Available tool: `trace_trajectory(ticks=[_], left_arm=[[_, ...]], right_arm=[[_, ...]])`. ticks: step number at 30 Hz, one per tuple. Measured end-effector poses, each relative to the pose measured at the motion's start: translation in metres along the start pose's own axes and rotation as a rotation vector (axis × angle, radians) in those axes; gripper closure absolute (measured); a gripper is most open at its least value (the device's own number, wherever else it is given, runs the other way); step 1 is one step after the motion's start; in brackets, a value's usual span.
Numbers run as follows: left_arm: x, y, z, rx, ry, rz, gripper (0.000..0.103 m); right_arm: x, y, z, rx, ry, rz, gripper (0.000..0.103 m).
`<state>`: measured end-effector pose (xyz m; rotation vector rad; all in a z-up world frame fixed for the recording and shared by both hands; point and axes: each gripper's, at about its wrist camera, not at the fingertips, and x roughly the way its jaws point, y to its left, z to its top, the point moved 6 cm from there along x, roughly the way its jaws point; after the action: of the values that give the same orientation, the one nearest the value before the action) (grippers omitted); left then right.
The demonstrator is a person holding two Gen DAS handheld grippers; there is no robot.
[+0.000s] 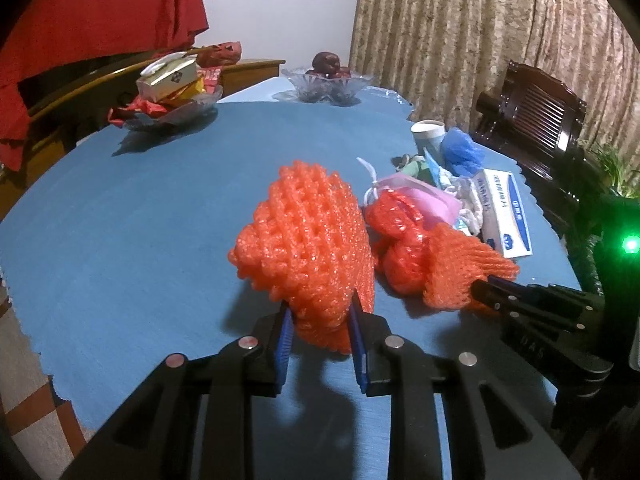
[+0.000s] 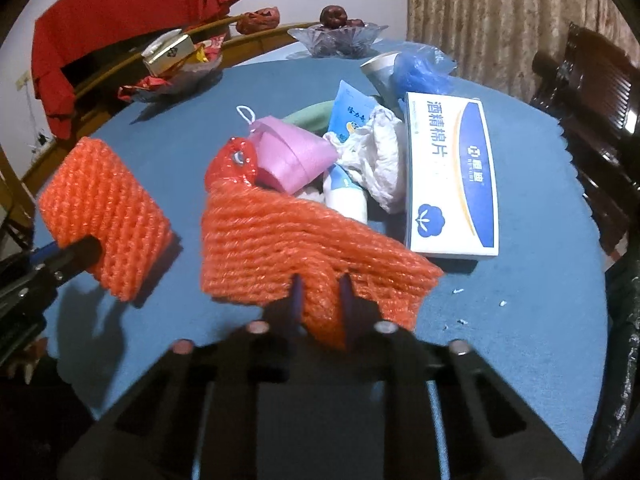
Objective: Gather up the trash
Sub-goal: 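Lift the orange net with the left tool while the right tool grasps another orange net, then carry both orange nets over the trash bin and open both tools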
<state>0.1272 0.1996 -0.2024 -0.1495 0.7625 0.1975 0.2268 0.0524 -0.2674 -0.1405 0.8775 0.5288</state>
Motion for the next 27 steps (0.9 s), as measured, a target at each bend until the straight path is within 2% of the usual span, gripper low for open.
trace_trajectory(ticks=[6, 11, 19, 27], left_arm=[[-0.015, -0.014, 0.008, 0.012, -0.024, -0.016, 0.077], [-0.034, -0.046, 0.020, 0.049, -0.065, -0.065, 0.077], [-0.054, -0.128, 0.036, 0.142, -0.100, -0.218, 0.077], [-0.057, -0.231, 0.032, 0.256, -0.089, -0.385, 0.077]], right_arm=[[-0.041, -0.009, 0.004, 0.023, -0.075, 0.009, 0.092], [-0.092, -0.037, 0.010, 0.054, -0.156, -0.035, 0.092], [-0.164, -0.104, -0.002, 0.147, -0.243, -0.162, 0.092], [-0.210, -0.190, -0.050, 0.263, -0.247, -0.341, 0.092]])
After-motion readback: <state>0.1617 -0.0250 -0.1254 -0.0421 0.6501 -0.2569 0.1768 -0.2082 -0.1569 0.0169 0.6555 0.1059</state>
